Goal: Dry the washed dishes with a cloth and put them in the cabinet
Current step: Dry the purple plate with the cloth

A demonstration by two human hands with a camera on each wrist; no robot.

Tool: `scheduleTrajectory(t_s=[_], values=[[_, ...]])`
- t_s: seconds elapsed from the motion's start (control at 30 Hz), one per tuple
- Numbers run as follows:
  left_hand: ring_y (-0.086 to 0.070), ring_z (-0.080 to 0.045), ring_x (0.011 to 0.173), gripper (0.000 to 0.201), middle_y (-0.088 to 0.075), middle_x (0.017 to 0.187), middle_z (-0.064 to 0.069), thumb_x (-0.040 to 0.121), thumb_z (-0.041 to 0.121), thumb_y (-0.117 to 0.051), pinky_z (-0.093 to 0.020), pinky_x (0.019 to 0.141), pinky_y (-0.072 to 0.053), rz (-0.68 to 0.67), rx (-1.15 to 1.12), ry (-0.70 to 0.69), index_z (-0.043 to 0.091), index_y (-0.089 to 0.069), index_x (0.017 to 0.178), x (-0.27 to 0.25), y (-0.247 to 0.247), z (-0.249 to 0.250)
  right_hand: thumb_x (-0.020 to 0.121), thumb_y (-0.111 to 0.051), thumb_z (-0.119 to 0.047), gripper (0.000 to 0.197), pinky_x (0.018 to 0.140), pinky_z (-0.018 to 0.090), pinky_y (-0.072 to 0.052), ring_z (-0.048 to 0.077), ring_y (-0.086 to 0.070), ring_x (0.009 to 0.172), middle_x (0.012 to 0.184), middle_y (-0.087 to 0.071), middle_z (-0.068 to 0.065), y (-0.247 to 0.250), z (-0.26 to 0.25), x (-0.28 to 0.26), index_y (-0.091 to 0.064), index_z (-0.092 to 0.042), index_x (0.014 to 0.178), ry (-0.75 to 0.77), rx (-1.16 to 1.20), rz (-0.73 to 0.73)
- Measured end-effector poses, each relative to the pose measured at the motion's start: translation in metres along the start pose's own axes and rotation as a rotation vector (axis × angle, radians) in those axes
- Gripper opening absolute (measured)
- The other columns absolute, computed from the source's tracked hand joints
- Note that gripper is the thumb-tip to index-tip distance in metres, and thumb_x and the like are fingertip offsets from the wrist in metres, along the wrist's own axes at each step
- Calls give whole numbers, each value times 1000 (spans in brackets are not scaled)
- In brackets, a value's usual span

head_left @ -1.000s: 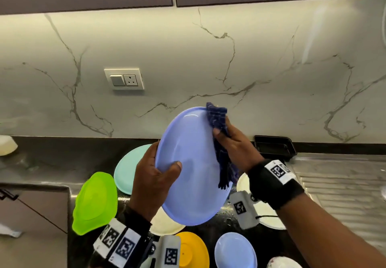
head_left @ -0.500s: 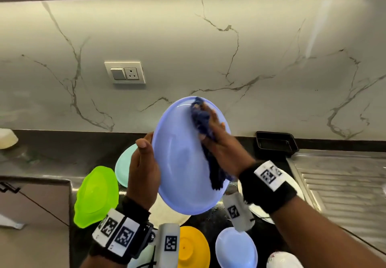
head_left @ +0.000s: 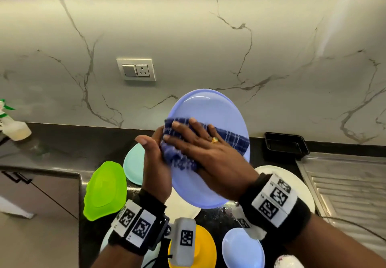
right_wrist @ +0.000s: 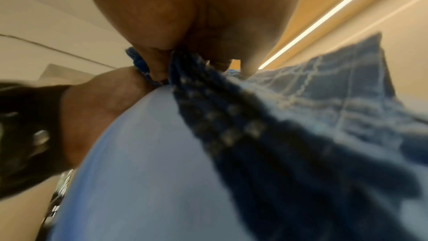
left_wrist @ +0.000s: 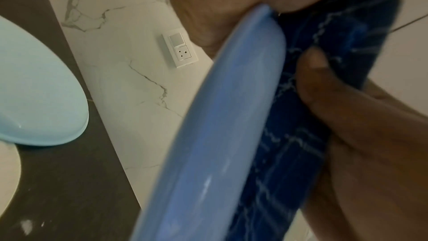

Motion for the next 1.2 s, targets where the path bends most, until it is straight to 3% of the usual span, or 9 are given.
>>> scheduleTrajectory(t_s=[0.13,0.47,0.57,0.7,0.8,0.87,1.0,1.13,1.2], values=[[-54,-42,131,113,-61,134,-24,69,95,-43,-66,113,-34,40,132,-37,4,-56,135,4,1,-3,98,-36,-13,66,123,52,-8,8,7,152,162,-1,-27,17,22,22,-19,-47,152,-183,298,48],[-56,-42,130,117,-59,136,-26,68,90,-53,-55,108,-46,-10,21,17,0,-47,142,-10,6,-4,96,-25,-28,60,122,55,-15,25,-4,154,165,-15,-8,-5,-11,-8,-29,-30,155,72,-73,-38],[-62,-34,115,93,-64,120,-29,79,86,-49,-61,103,-46,44,187,-112,3,-60,120,-6,9,-3,91,-19,-22,64,124,45,-7,15,-2,154,165,-16,-12,12,-5,12,-31,-33,154,-28,109,38],[-46,-24,80,56,-56,83,-14,85,81,-50,-59,72,-41,91,352,-205,26,-62,85,-8,17,-8,96,-51,-20,40,112,35,-36,12,-50,130,138,-57,-8,32,59,33,-57,-31,135,-317,418,321],[-50,-25,87,45,-59,90,-12,85,79,-53,-51,77,-41,102,294,-213,36,-67,88,-10,23,-7,90,-52,-37,23,89,46,-50,13,-62,87,96,-72,-9,30,98,19,-71,-31,102,-609,682,364],[-49,-25,86,47,-58,90,-13,85,79,-52,-47,78,-40,88,279,-203,35,-67,87,-9,24,-5,93,-52,-35,25,93,54,-51,18,-65,94,102,-73,-5,21,98,14,-70,-31,110,-612,754,363],[-48,-23,83,53,-56,85,-17,91,74,-48,-49,75,-42,61,350,-190,23,-60,85,-6,25,-11,96,-48,-27,50,117,53,-27,23,-33,145,153,-41,5,9,39,24,-49,-17,144,-222,566,346],[-62,-18,114,27,-72,117,2,102,46,-52,-43,102,-48,84,182,-174,33,-74,112,-5,27,-14,101,-40,-32,56,123,51,3,15,9,153,165,-12,-13,-6,-9,24,-25,-35,155,-55,163,169],[-60,-29,111,38,-69,117,-10,95,56,-61,-48,99,-48,57,133,-160,23,-70,111,-8,28,-12,101,-42,-28,60,122,43,7,5,14,151,164,-5,-21,-2,-2,22,-19,-41,155,-67,202,160]])
Point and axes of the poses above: each hand's wrist, its own x-axis towards the middle knuckle, its own y-axis out of the back of the hand, z = x × y, the point moved 3 cm from there along x, towards the middle knuckle
